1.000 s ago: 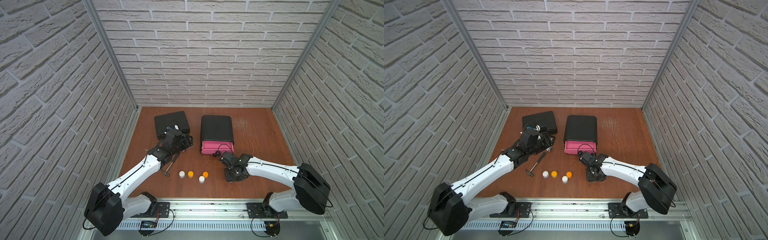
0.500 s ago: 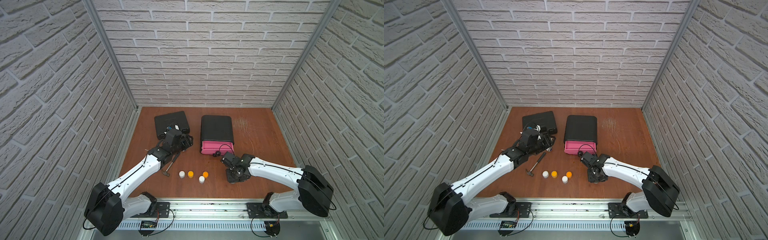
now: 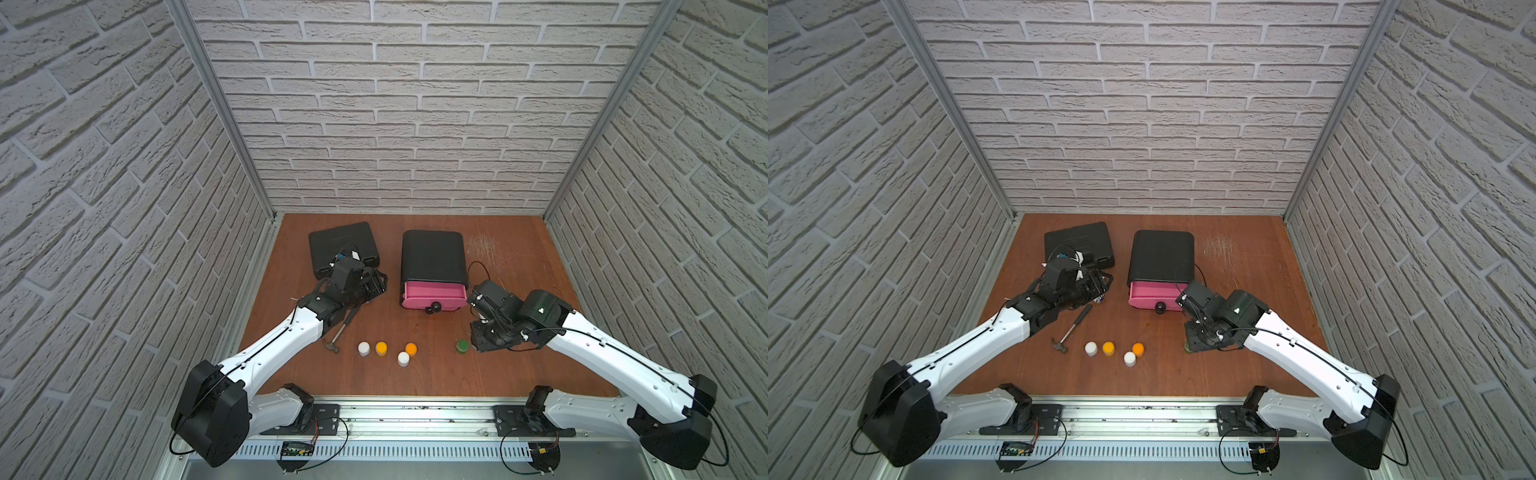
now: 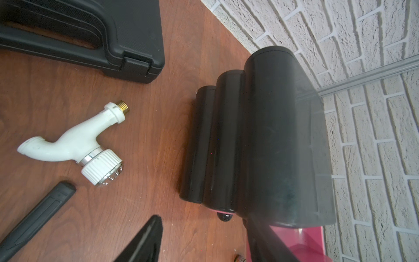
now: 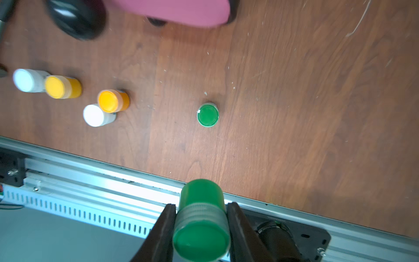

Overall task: Put the paint cans in the drawer according to color
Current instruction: Pick up the paint can at the center of the board, then place the paint can in the drawer.

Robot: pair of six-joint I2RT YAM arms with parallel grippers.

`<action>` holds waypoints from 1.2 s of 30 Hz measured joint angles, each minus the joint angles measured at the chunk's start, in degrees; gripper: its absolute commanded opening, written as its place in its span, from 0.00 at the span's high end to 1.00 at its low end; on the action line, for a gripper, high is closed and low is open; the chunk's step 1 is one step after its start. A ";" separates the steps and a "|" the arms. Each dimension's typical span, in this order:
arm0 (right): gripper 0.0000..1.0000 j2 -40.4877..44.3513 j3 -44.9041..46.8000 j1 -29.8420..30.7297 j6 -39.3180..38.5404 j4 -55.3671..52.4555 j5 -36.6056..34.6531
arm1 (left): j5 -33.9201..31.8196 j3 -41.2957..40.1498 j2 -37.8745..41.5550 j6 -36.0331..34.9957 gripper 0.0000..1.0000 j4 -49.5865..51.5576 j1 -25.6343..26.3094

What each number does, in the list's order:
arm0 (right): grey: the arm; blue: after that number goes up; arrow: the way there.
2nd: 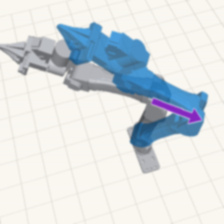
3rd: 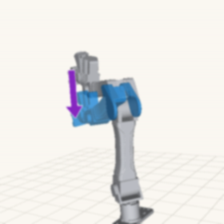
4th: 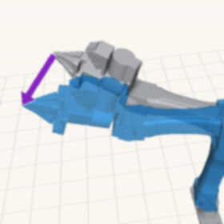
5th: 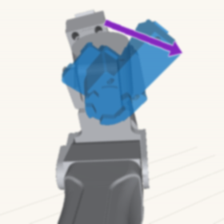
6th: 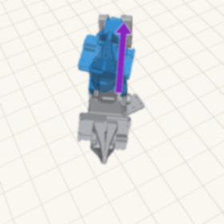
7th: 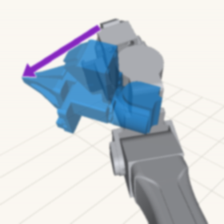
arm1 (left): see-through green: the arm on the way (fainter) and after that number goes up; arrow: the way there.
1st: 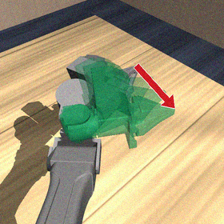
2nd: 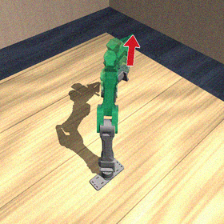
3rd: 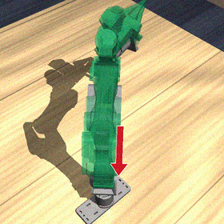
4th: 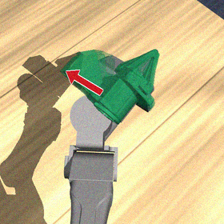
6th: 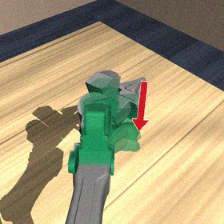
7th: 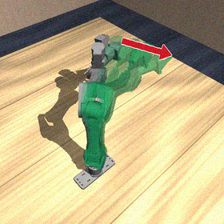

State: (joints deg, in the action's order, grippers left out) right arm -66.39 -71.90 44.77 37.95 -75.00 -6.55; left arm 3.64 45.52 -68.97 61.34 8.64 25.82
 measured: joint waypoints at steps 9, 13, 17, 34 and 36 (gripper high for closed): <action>0.84 -14.05 -21.09 -5.07 -7.04 -1.01 0.22 | 0.44 -0.63 0.28 -0.20 0.36 0.76 -0.17; 0.84 -20.90 -25.73 -7.17 -8.96 0.22 0.68 | 0.85 -0.79 1.53 -0.85 0.36 2.27 -0.17; 0.84 -26.16 -28.41 -8.13 -10.38 1.07 1.09 | 3.26 -0.79 2.62 -2.01 0.30 2.58 -0.46; 0.84 -33.07 -29.07 -9.92 -13.35 -0.70 1.18 | 16.31 5.40 2.21 -9.27 0.25 10.49 -0.55; 0.83 -33.07 -28.55 -10.16 -13.35 -0.68 1.16 | 16.87 5.40 2.10 -9.46 0.25 11.15 -0.55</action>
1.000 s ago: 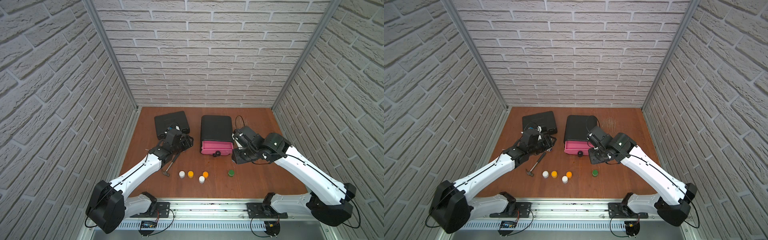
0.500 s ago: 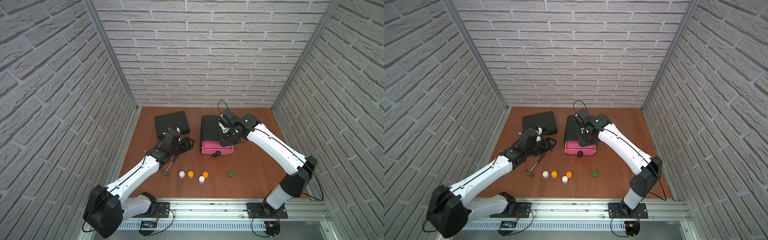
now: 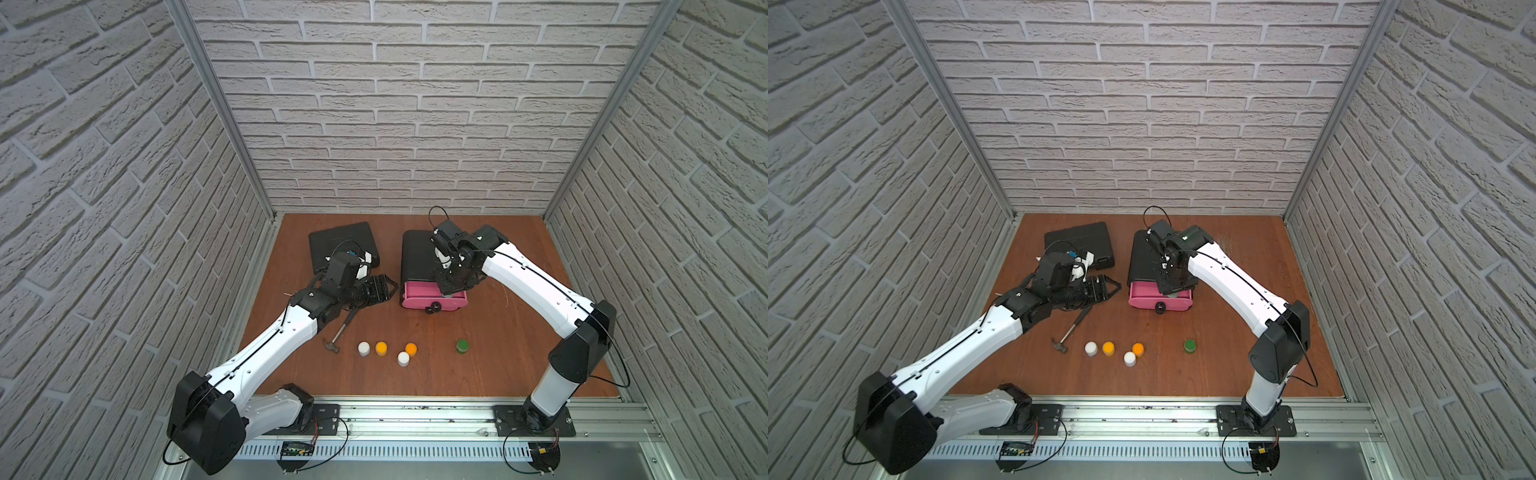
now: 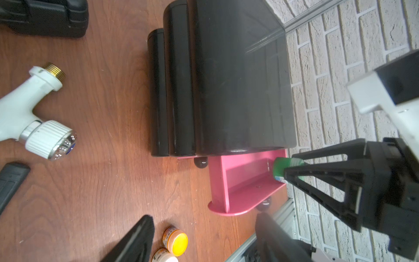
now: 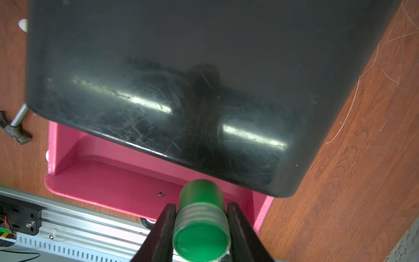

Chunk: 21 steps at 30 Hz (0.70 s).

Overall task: Put the paint cans in the drawer according to color
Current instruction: Place the paint can in the drawer.

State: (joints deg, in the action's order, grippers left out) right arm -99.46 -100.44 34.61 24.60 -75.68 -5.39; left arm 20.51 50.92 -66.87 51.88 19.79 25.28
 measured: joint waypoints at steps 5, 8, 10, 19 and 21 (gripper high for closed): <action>0.80 0.00 1.66 -0.28 0.02 0.87 0.07 | 1.01 0.00 -1.07 -0.26 0.25 0.26 0.00; 0.76 0.00 2.86 -0.28 0.02 1.46 0.11 | 1.27 0.00 -1.77 -0.26 0.25 0.24 0.00; 0.73 0.00 3.72 -0.28 0.02 1.66 0.11 | 1.36 0.00 -1.99 -0.26 0.25 0.22 0.00; 0.47 -0.26 4.28 -0.28 -0.07 1.75 -0.13 | 1.38 -0.07 -2.08 -0.22 0.25 -0.09 0.00; 0.42 -0.26 3.87 -0.28 -0.11 1.60 -0.39 | 1.38 -0.11 -2.08 -0.20 0.24 -0.09 0.00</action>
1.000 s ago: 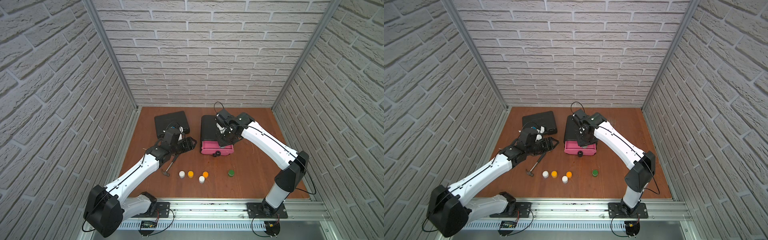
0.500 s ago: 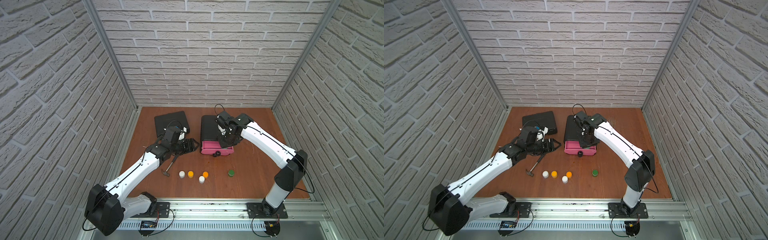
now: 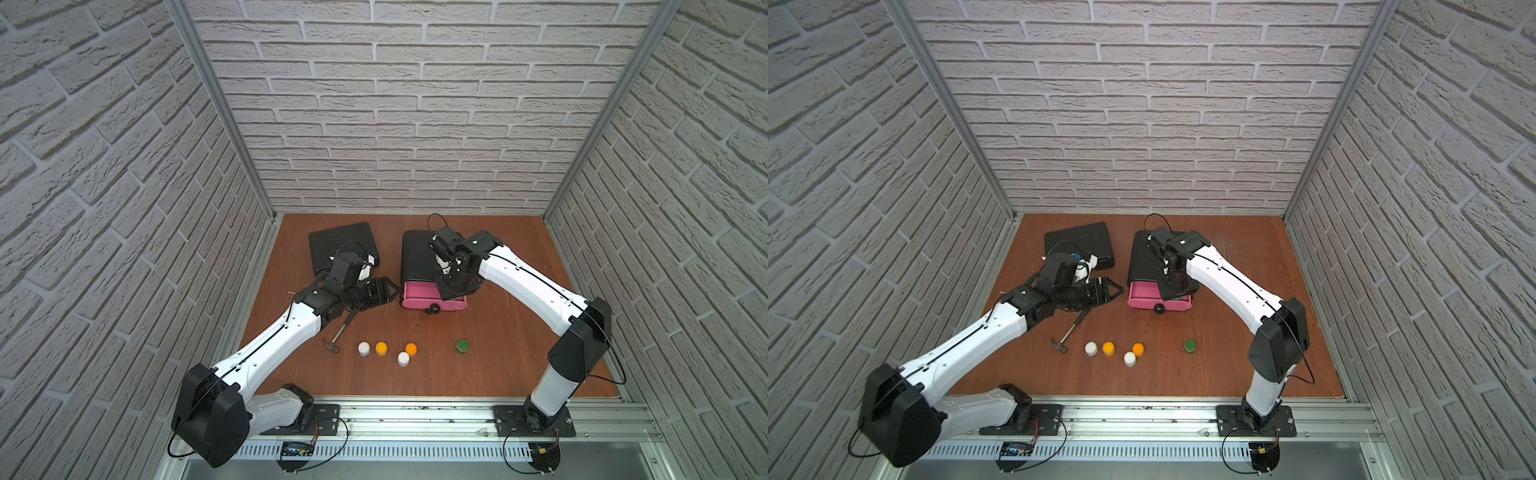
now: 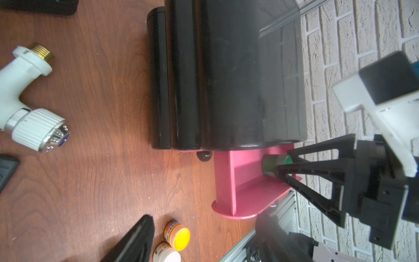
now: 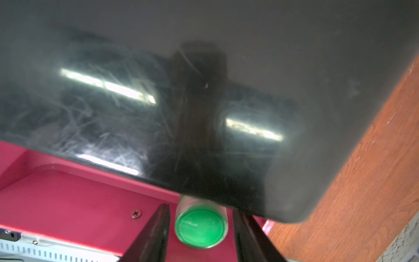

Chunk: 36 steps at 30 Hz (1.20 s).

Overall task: Put the paint cans in the drawer according to color
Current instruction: Place the paint can in the drawer, then pick up the paint can at the center of the board.

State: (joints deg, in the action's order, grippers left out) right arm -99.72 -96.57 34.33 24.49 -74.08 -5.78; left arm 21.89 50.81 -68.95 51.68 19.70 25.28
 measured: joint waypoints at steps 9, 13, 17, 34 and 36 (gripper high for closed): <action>0.39 1.81 -4.04 0.00 -0.76 -1.79 -1.46 | 0.15 -0.02 0.00 0.02 0.25 -0.46 0.00; 0.39 7.56 -2.95 0.00 -0.42 -2.40 -2.14 | 0.24 -0.15 0.00 0.15 0.25 -0.92 0.00; 0.39 18.86 4.26 -0.02 1.57 -3.28 -3.69 | 0.20 -1.44 0.00 1.14 0.26 -2.32 0.00; 0.37 38.10 46.66 1.14 10.25 8.74 4.70 | -1.36 -2.49 -0.70 3.48 0.29 -3.91 -0.63; 0.37 37.86 49.51 1.40 10.88 13.22 5.79 | -1.77 -2.62 -0.68 3.65 0.29 -3.89 -0.63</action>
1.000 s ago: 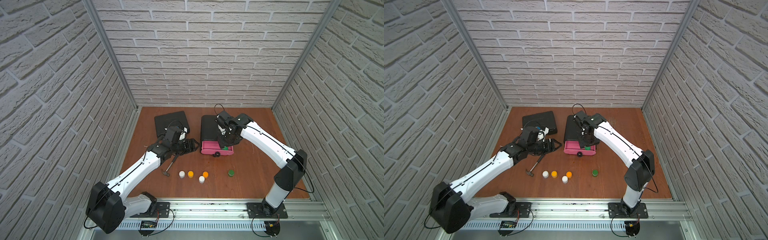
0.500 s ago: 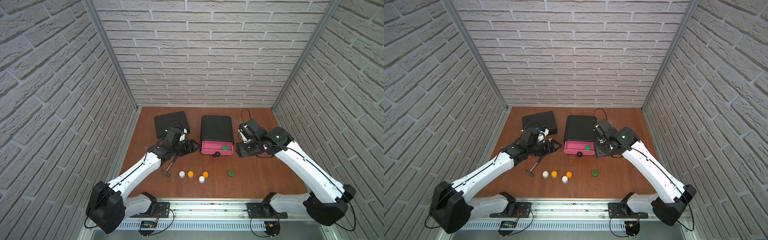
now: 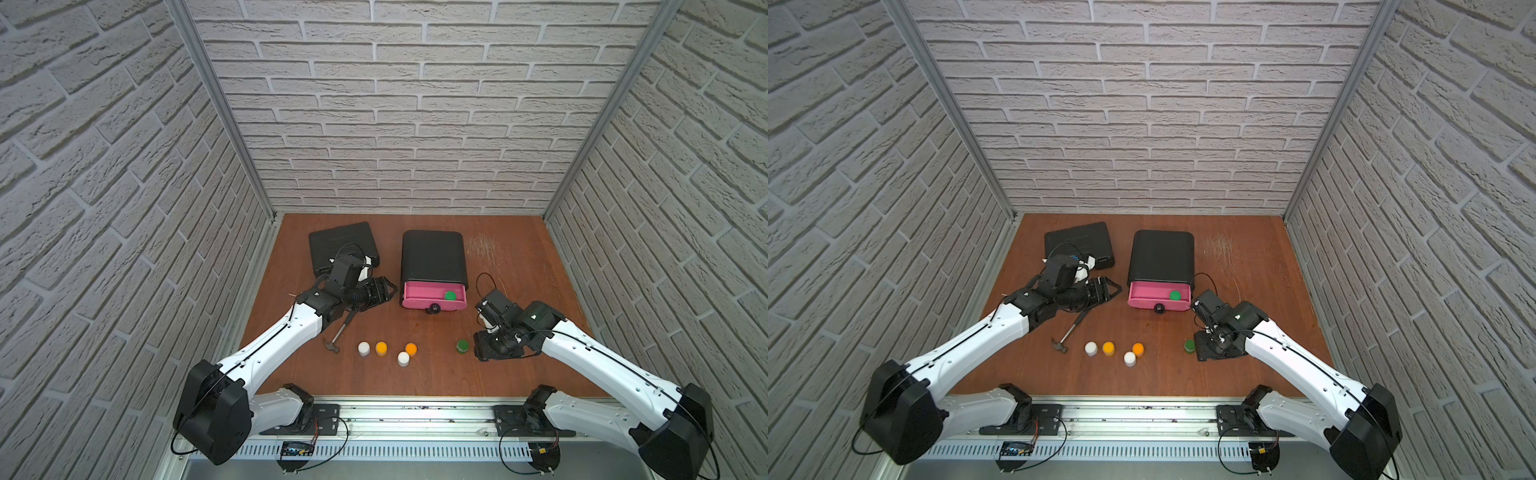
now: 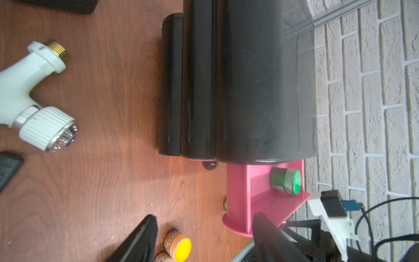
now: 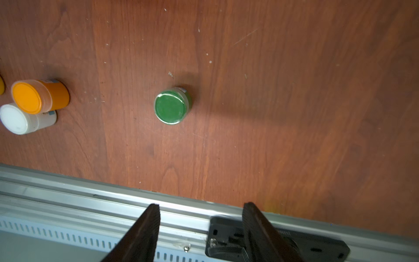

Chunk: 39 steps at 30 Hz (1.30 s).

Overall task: Put the paint cans in the drawer according to color
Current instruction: Pick up the paint can at the center of the board.

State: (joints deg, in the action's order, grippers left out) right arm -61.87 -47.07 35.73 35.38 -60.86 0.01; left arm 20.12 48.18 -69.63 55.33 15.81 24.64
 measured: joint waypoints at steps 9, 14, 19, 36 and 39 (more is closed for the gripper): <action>0.33 -1.70 7.85 1.62 0.44 13.77 1.16 | -0.85 -1.03 0.00 0.44 0.29 -0.22 -0.02; 0.32 -1.68 11.06 2.45 0.46 18.82 0.42 | -1.01 -1.05 0.00 0.44 0.29 -0.37 -0.02; 0.32 -1.97 13.00 3.78 0.44 21.88 -0.72 | -1.05 -1.05 0.00 0.44 0.29 -0.37 -0.13; 0.37 -7.39 13.00 7.30 0.02 28.13 -8.17 | -0.81 -0.66 -0.04 -0.24 0.29 0.59 -0.85; 0.39 -8.66 13.00 7.30 -0.24 28.96 -8.35 | -0.81 -0.66 -0.04 -0.22 0.29 0.66 -0.85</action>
State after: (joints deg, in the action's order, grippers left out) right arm -70.52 -34.06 43.03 35.14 -31.90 -8.34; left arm 19.31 47.53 -69.67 55.11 16.47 23.79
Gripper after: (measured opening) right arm 0.623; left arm 0.712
